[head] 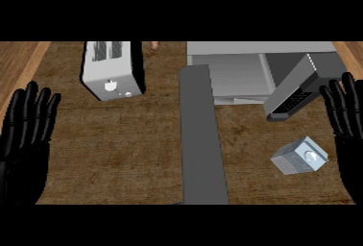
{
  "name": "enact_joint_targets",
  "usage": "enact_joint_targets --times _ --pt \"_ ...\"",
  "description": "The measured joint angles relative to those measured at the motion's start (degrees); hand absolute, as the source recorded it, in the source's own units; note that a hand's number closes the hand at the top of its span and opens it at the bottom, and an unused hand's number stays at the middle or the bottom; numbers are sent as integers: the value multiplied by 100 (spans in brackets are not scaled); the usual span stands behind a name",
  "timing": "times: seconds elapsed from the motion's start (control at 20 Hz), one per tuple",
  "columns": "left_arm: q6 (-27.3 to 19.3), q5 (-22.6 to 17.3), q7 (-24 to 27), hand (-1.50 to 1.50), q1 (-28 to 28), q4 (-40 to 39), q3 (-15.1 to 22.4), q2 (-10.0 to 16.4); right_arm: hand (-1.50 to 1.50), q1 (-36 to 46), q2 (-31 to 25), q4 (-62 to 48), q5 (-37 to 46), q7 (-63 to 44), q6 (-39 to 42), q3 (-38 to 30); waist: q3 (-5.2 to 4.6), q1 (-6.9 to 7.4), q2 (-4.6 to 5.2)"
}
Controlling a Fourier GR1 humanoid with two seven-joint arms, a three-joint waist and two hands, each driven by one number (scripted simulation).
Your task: Pick up the milk, place it into the microwave and close the microwave
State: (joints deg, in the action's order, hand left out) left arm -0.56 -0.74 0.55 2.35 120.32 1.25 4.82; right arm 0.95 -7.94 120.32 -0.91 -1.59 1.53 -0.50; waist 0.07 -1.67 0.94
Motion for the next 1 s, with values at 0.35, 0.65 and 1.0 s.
enact_joint_targets --times 0.35,0.65,1.0 --pt "373 -484 -52 -150 -176 -283 -363 260 -150 -458 -760 261 -1635 183 1400 -708 0 53 -93" --pt "708 -1449 -321 -150 273 2 -539 177 -150 -1092 -1391 220 -3279 252 2599 -1490 -3 99 -115" --pt "1176 -2320 -619 -150 1065 732 -1004 341 -150 -1393 -1577 -275 -3712 348 3334 -2252 -6 167 -110"
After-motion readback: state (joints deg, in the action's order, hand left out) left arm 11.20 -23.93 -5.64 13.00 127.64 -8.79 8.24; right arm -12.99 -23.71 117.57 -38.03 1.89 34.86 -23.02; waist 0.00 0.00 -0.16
